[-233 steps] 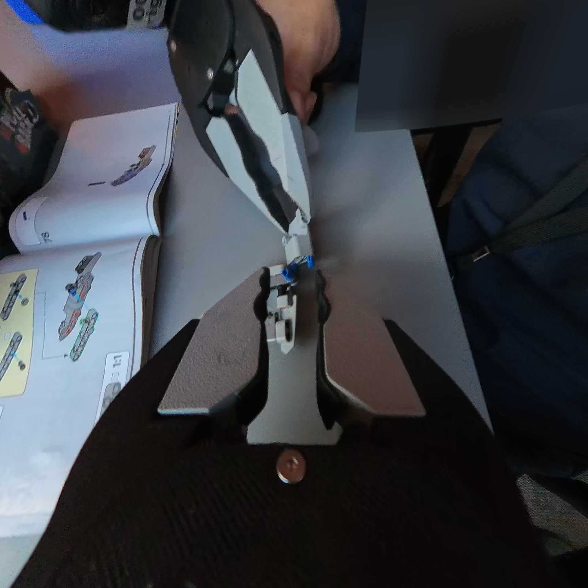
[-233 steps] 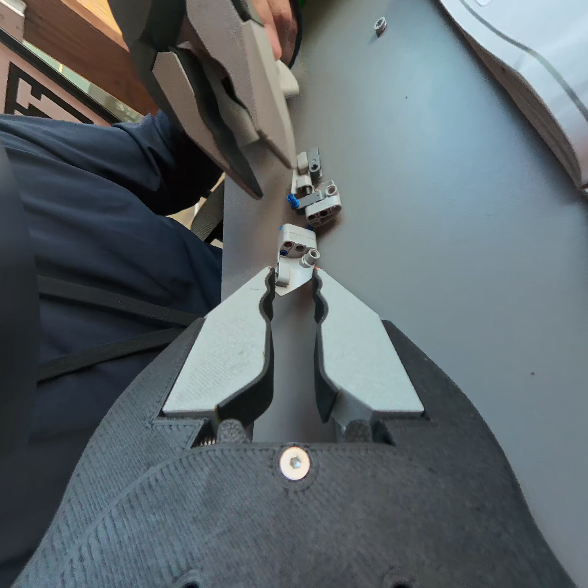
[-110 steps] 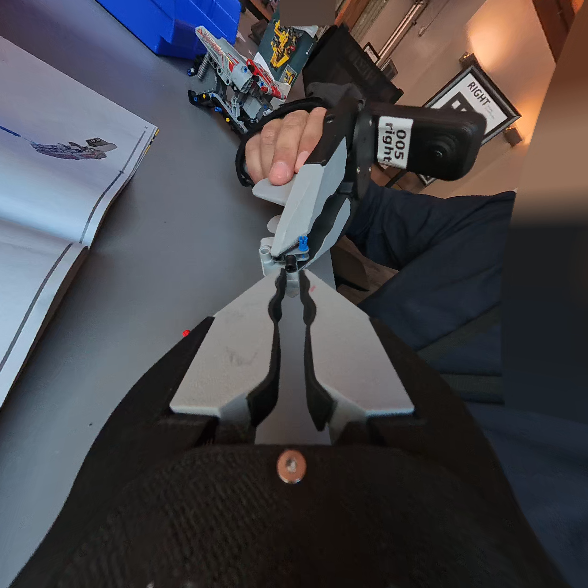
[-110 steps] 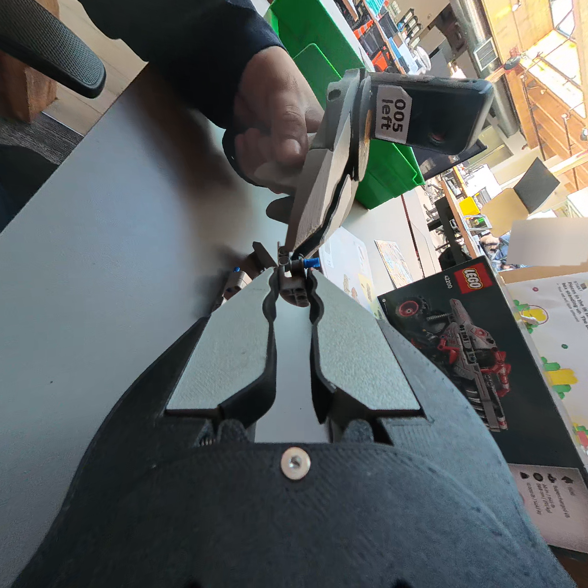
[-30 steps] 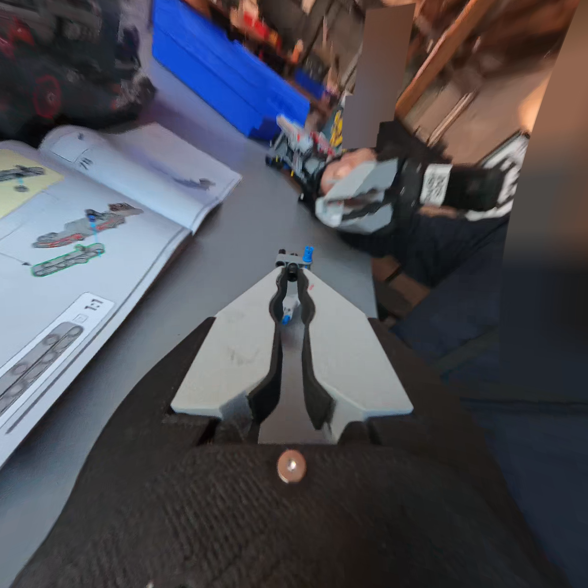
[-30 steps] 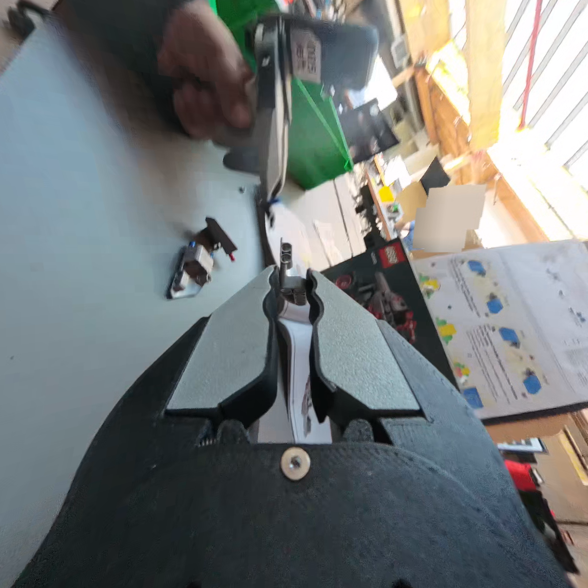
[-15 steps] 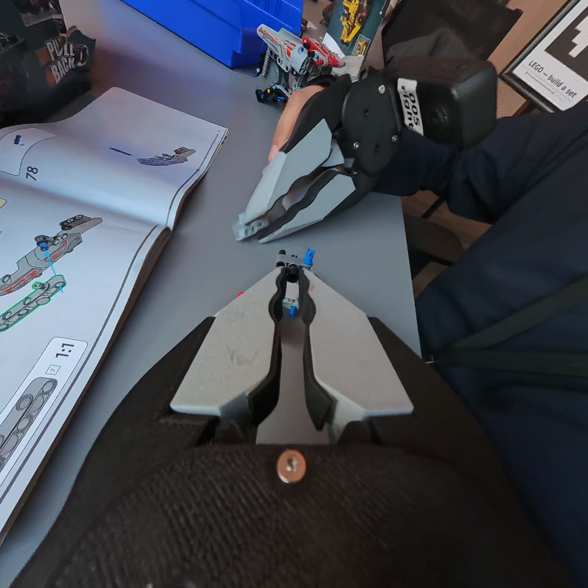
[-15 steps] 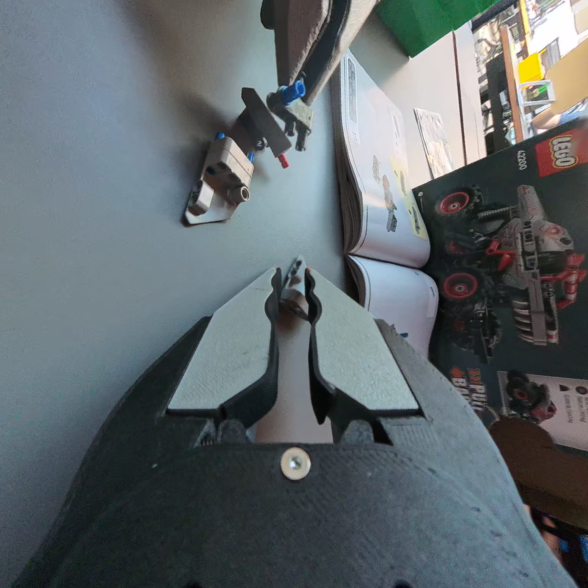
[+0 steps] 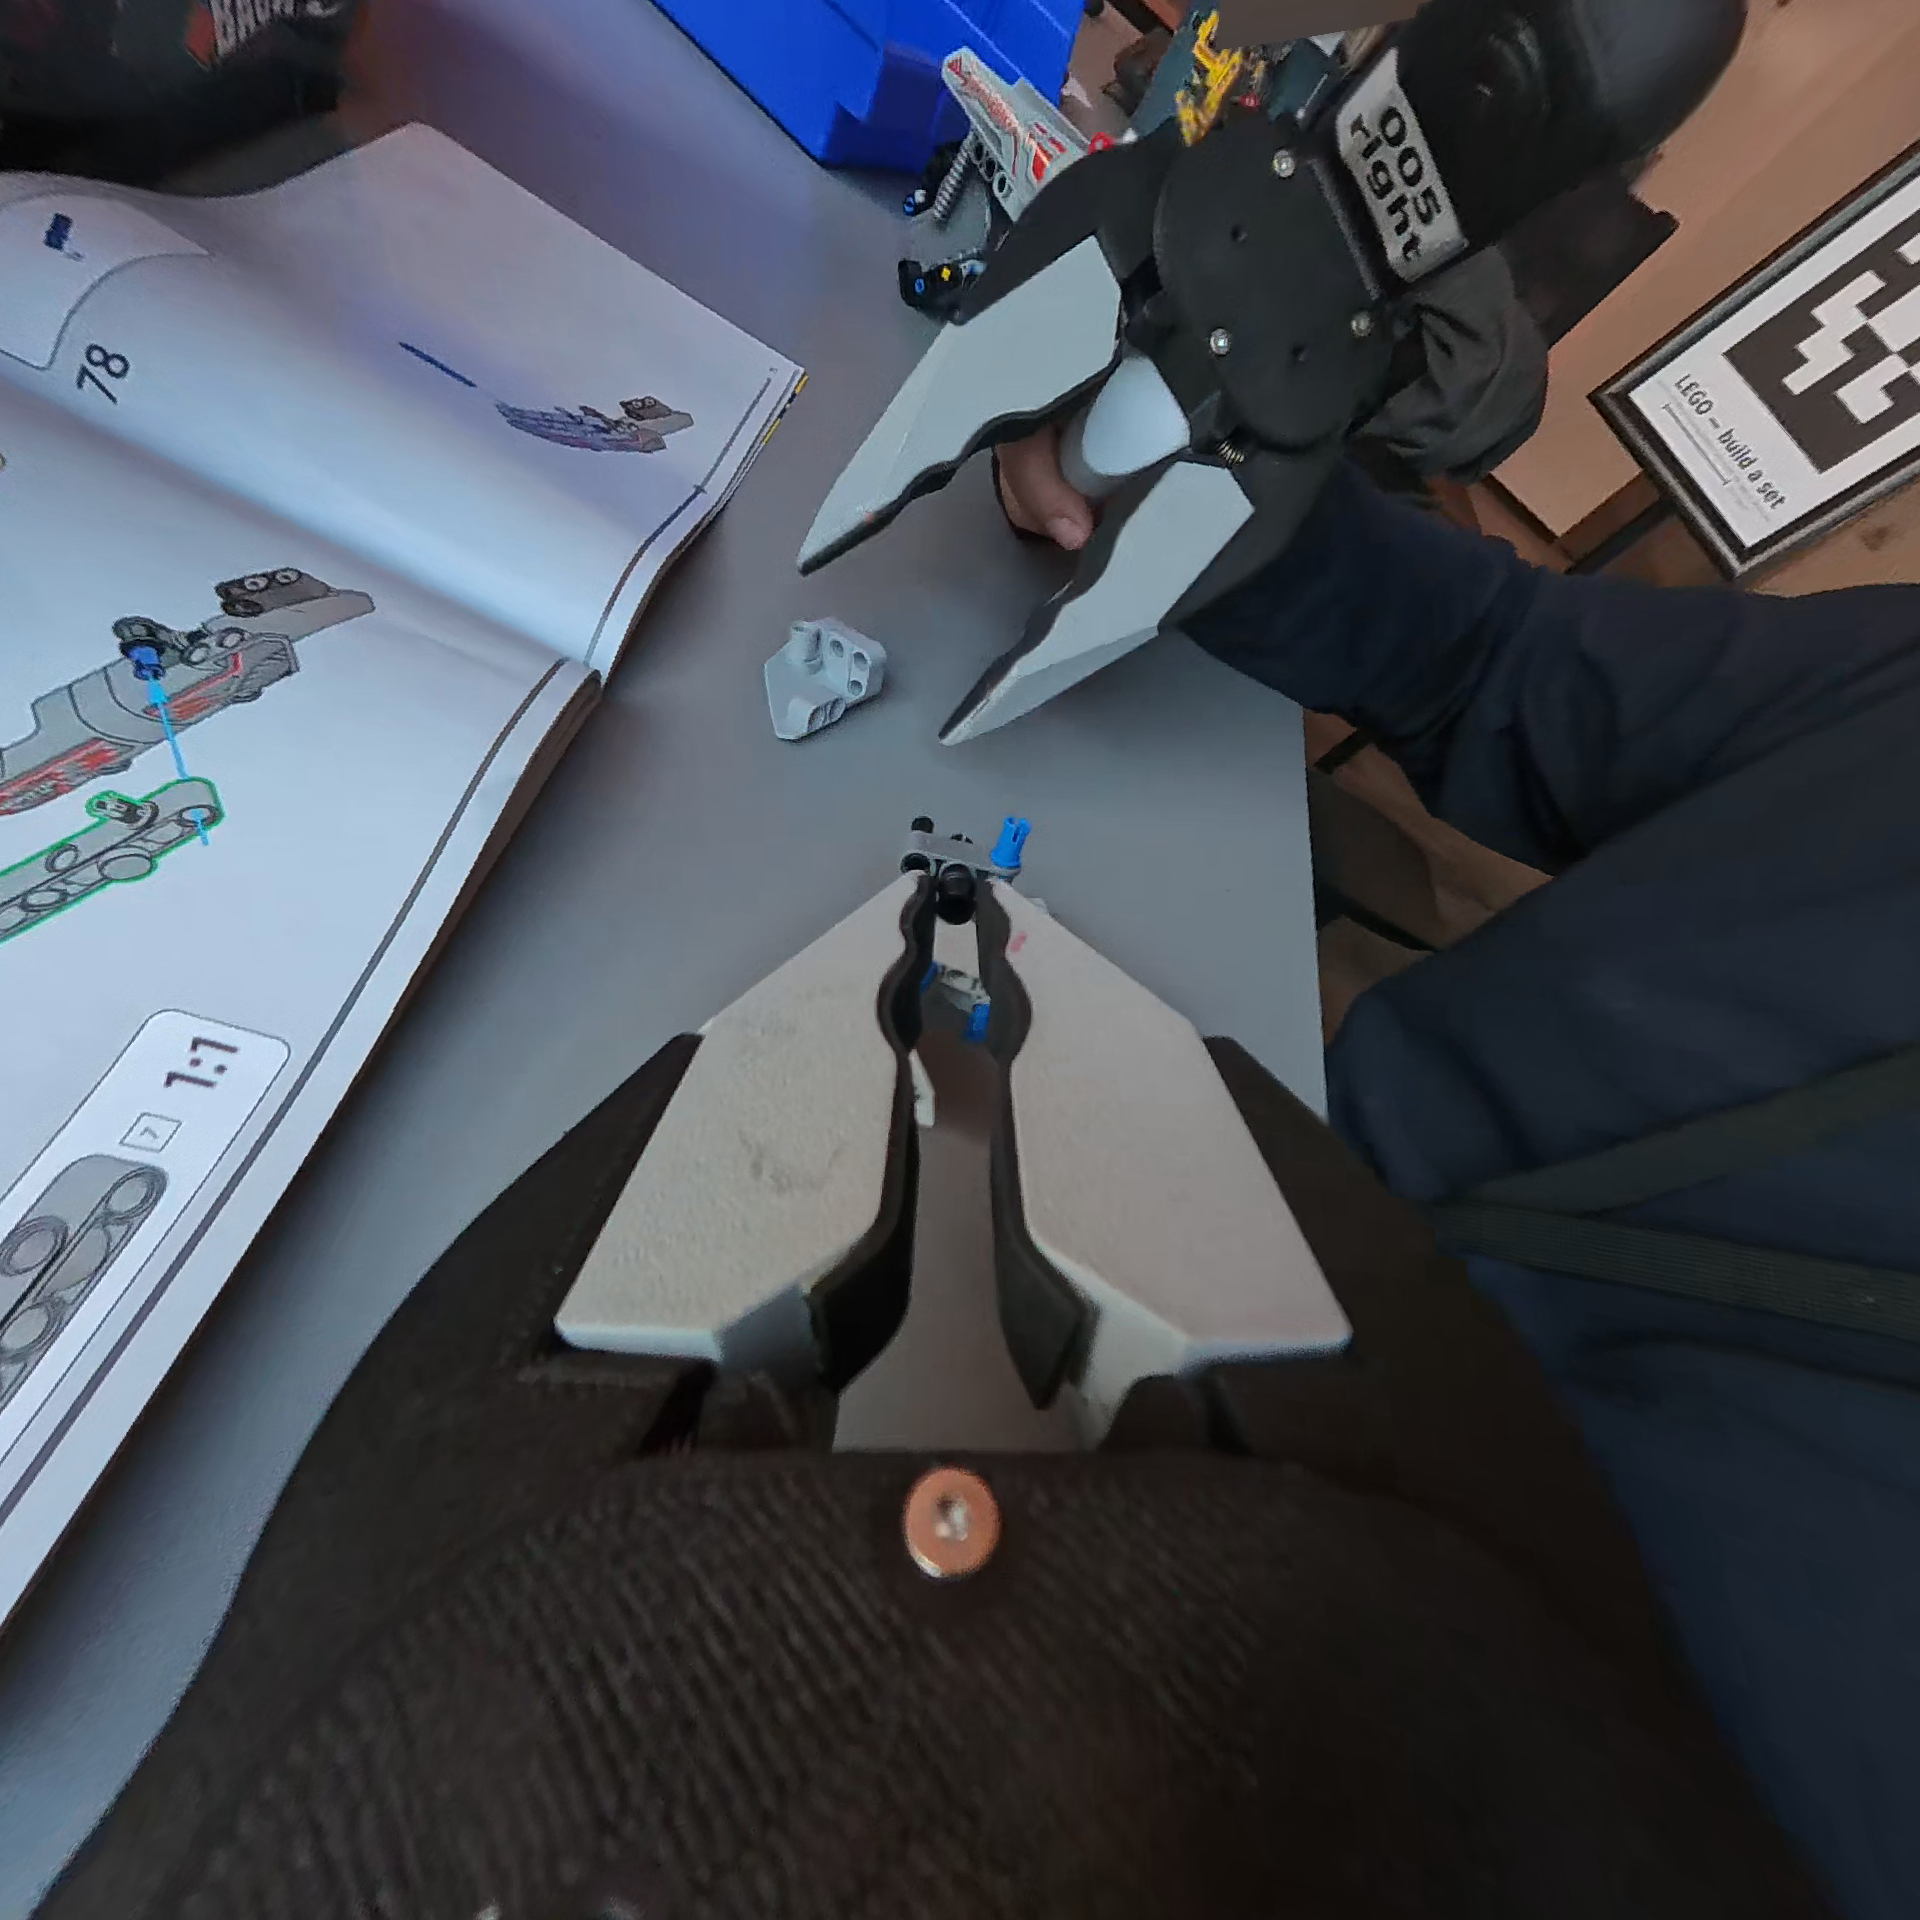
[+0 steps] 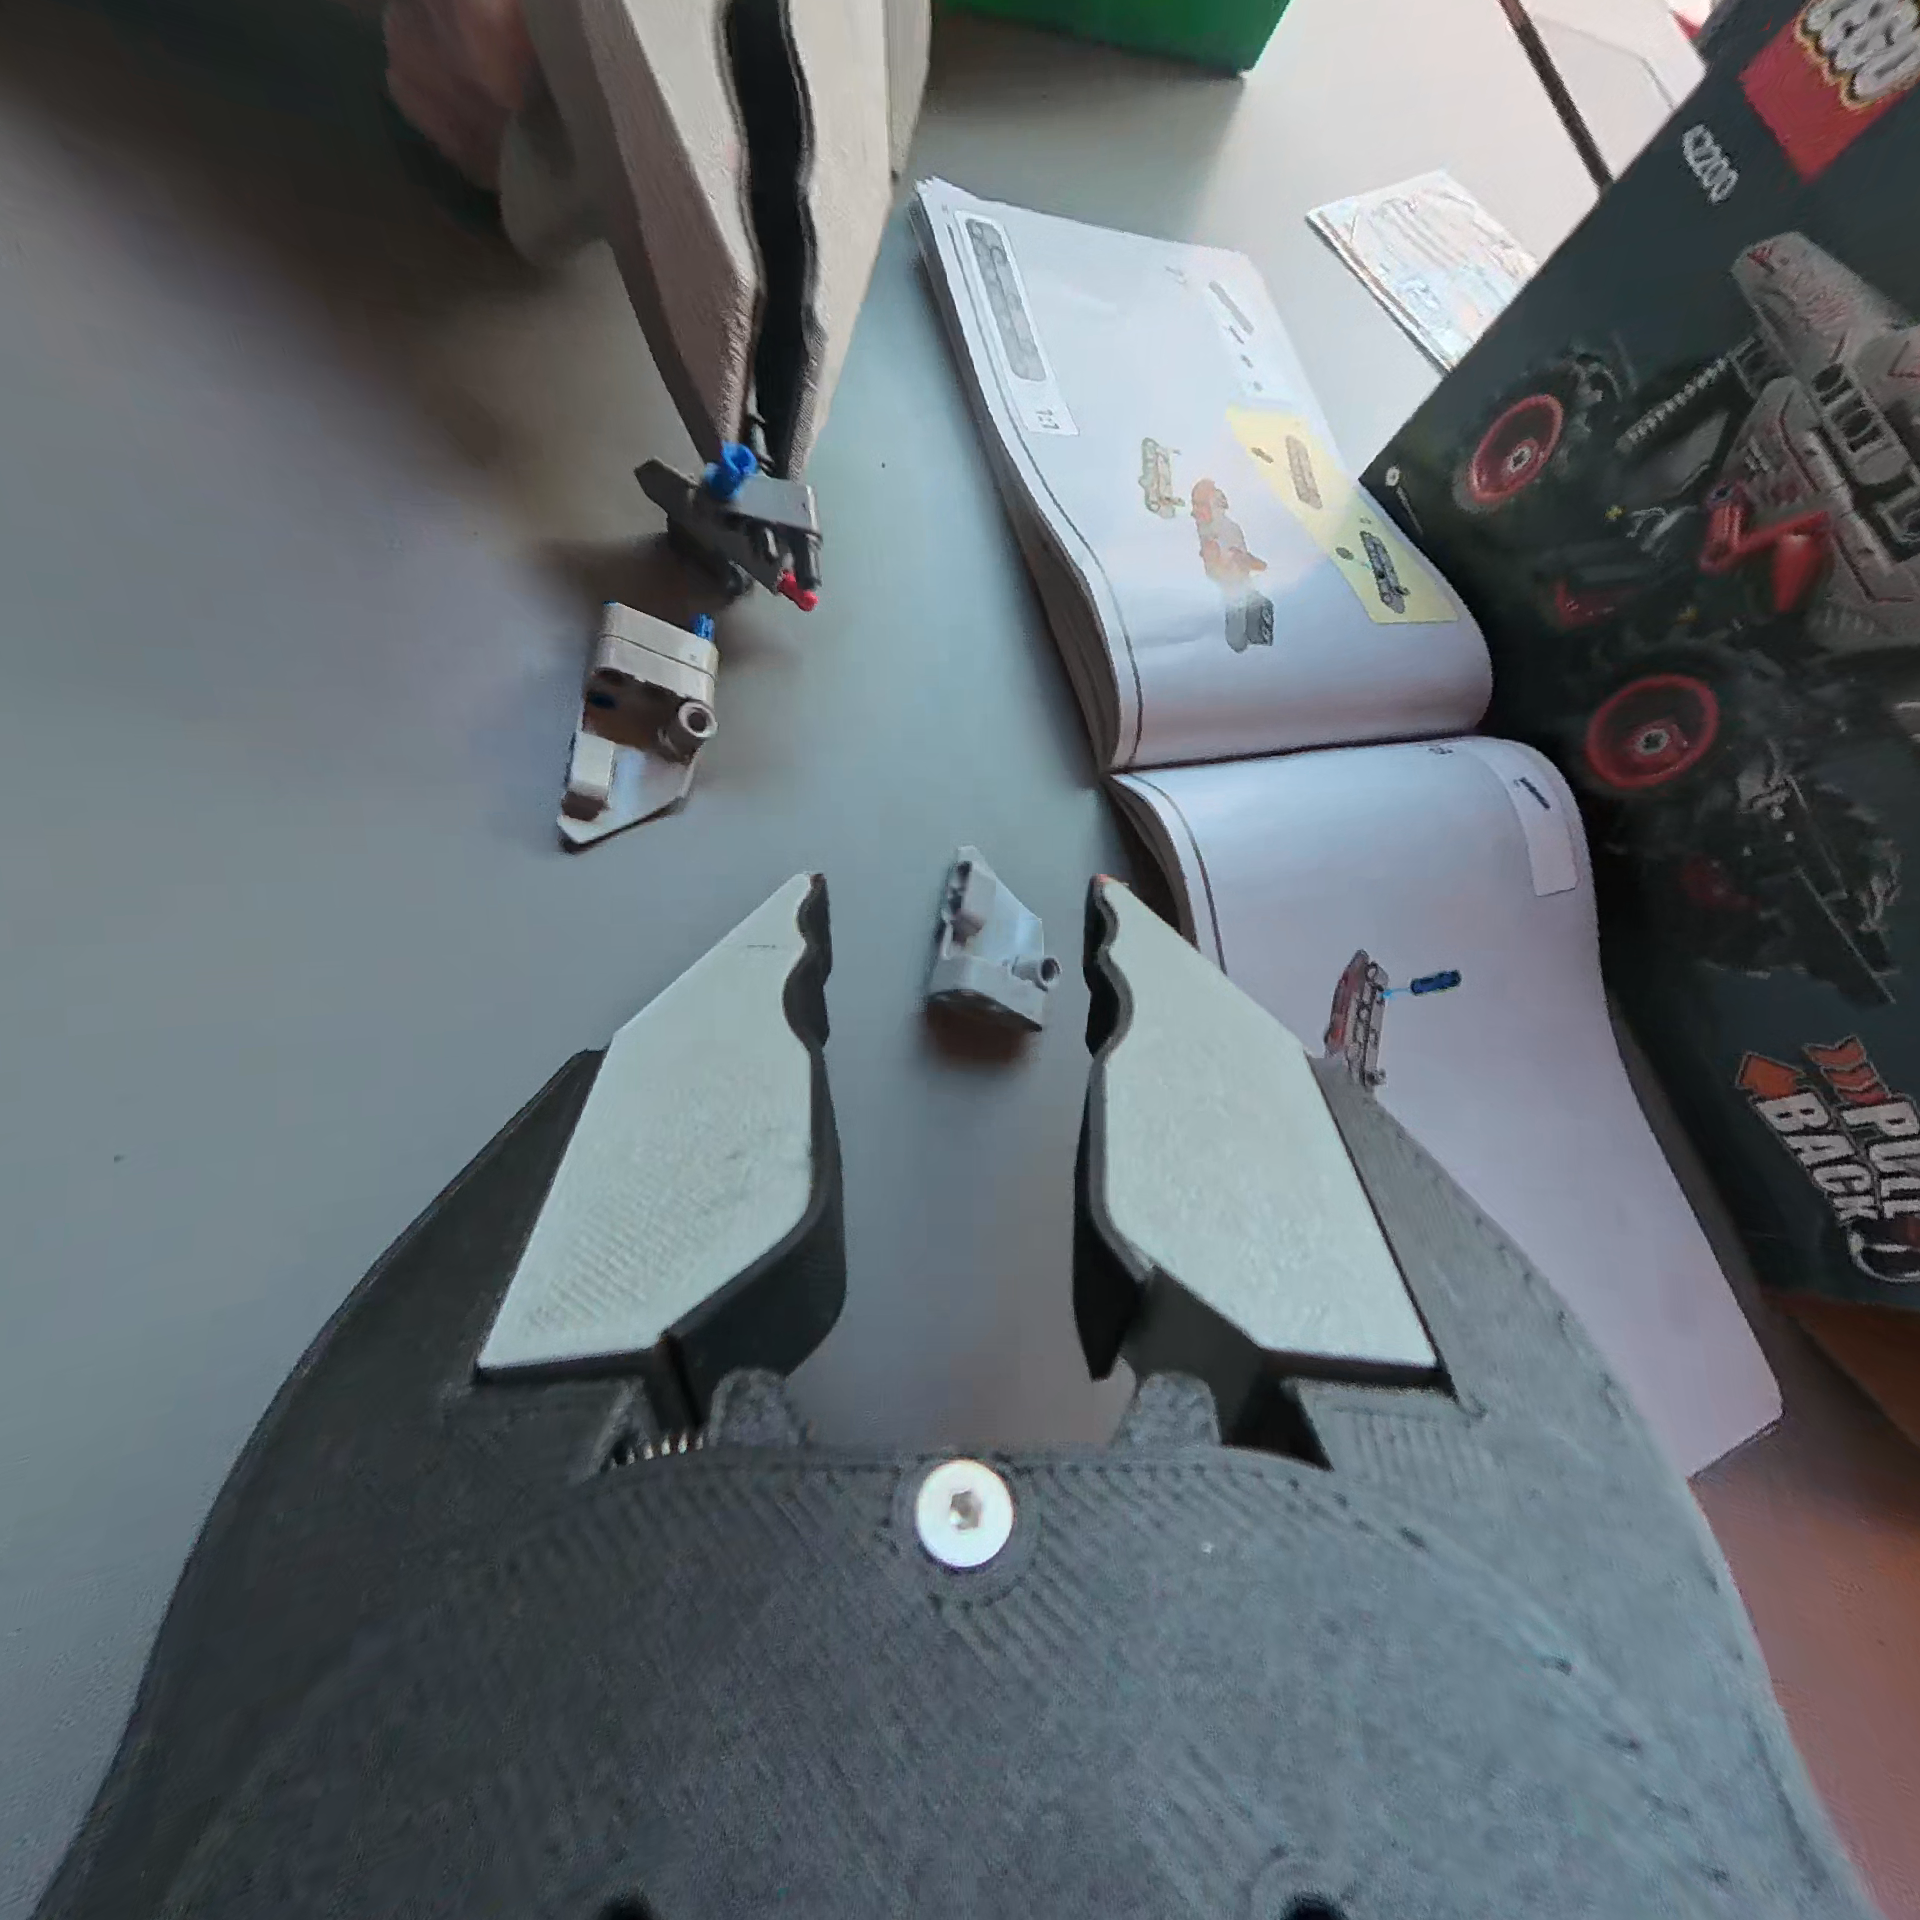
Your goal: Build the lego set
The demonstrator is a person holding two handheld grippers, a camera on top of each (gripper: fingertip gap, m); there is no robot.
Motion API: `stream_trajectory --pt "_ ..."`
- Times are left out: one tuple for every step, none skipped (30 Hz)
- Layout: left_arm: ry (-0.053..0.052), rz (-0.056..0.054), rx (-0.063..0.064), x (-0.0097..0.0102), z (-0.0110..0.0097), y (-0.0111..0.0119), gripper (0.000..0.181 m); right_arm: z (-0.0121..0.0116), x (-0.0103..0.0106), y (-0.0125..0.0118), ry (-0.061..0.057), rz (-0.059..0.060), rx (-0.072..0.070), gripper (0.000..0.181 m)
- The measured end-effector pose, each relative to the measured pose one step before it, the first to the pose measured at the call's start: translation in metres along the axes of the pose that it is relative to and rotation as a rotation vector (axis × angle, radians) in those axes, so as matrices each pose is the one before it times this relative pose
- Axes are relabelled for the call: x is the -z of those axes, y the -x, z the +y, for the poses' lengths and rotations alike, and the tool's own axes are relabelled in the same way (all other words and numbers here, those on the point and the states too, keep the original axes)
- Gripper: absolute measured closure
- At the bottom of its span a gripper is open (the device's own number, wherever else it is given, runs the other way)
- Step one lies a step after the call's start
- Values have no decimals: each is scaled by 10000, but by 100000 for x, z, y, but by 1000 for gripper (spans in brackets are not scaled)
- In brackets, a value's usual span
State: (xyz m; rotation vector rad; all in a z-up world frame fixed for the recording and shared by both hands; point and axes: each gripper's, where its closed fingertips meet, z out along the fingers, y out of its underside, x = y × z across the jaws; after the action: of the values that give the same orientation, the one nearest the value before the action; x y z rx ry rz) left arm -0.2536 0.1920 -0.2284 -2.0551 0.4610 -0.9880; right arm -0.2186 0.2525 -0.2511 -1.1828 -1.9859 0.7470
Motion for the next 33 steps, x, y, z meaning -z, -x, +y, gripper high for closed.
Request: stream_trajectory --pt "-72 142 118 -106 -150 -147 177 -417 56 307 -159 -71 101 136" --pt "-167 159 99 -105 -289 -224 177 -566 108 424 -239 -145 70 137" --pt "-184 238 70 -126 -338 -383 177 -667 111 546 -304 -233 24 138" --pt "-152 187 72 -150 -300 -307 177 -659 87 521 -306 -212 20 142" --pt "-67 134 99 -167 -203 -169 177 -610 58 249 -258 -21 110 145" --pt "-8 193 137 -185 -131 -223 177 -538 55 61 -192 151 271 144" --pt "12 243 196 -210 -97 -243 177 -445 51 84 -114 188 428 144" --pt "1 232 241 -193 -112 -171 177 -365 26 201 -57 165 501 144" --pt "-33 169 253 -165 -160 -47 177 -245 -33 193 19 190 508 145" --pt "-67 203 298 -130 -177 -60 177 -120 -74 159 116 242 544 146" --pt "-69 239 340 -124 -176 -87 177 -115 -104 53 143 319 599 151" --pt "-32 217 286 -126 -91 -61 177 -172 -112 -21 111 366 588 156" --pt "-29 91 184 -127 -73 67 177 -198 -132 -49 95 332 473 161" --pt "-42 47 79 -116 -51 56 177 -75 -161 -153 147 304 310 163" --pt "10 74 59 -134 19 -45 177 -29 -166 -87 136 180 171 162" --pt "10 55 66 -133 28 -45 177 -67 -162 58 48 19 22 162" --pt "-54 72 67 -122 -54 -91 177 -32 -81 -29 17 37 -84 162" --pt "-24 75 67 -105 -21 -89 177 5 -10 -212 3 115 -101 163" --pt "4 84 68 -117 25 -98 177 50 15 -132 -14 50 -102 171" --pt "40 44 63 -132 103 -29 177 65 25 13 -8 -46 -61 176" --pt "34 38 37 -130 88 -23 177 57 59 15 -10 -18 20 177" --pt "-78 37 47 -26 -81 -25 177 -6 74 -63 -34 60 59 177" --pt "-101 29 57 11 -142 -3 177 -3 33 -54 -34 51 5 177" --pt "-31 -4 41 9 -45 73 177 51 10 -13 15 -32 -103 177" --pt "-11 2 16 32 -8 63 177 90 -15 -45 30 -65 -194 177" --pt "-21 47 16 148 -68 -10 175 112 1 -128 9 -57 -254 177" --pt "-2 8 7 289 -133 -40 169 222 -14 -135 26 -96 -313 177" --pt "23 -203 -73 480 -178 140 165 390 -47 -72 92 -190 -406 177" --pt "77 -493 -343 667 -137 342 161 565 -98 74 171 -336 -521 177" --pt "121 -748 -612 782 -25 527 158 601 -141 218 179 -476 -596 177" --pt "270 -814 -639 695 287 568 154 572 -168 371 148 -586 -626 177" --pt "483 -774 -541 487 685 569 150 522 -162 300 155 -554 -620 177" --pt "606 -586 -365 226 952 398 146 403 -103 25 113 -365 -551 177"
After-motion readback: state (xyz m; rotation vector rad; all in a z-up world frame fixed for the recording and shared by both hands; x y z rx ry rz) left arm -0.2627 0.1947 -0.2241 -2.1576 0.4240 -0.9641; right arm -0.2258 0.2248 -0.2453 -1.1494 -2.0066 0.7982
